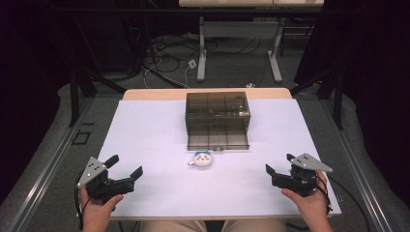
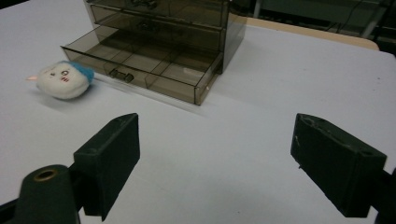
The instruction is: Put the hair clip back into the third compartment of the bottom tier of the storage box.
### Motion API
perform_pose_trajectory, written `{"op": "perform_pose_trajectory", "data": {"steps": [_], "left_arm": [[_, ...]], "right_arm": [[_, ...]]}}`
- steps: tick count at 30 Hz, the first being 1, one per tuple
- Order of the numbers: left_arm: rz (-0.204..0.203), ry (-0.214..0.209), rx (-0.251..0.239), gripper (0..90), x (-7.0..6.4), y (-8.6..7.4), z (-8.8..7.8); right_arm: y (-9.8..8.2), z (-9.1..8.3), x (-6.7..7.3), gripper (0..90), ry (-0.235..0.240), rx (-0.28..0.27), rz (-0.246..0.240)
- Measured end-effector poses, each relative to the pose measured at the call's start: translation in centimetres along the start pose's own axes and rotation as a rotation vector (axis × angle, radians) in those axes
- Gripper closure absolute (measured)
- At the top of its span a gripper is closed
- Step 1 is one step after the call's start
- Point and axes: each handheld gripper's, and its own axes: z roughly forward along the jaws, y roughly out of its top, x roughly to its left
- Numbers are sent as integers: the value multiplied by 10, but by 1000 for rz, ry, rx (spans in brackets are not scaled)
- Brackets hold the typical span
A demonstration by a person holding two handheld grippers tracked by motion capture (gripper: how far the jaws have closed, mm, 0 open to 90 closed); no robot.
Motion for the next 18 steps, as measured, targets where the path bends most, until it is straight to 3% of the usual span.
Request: {"op": "perform_pose_trajectory", "data": {"steps": [6,10,18], "left_arm": [[-4,-13,22,18,-1,-3,2],[10,-12,34,28,-2,-3,3],[13,-6,39,28,-4,-4,6]], "right_arm": [[9,6,6,174,53,29,-32],[15,10,13,188,81,58,-83],[26,17,22,196,134,64,-134]]}}
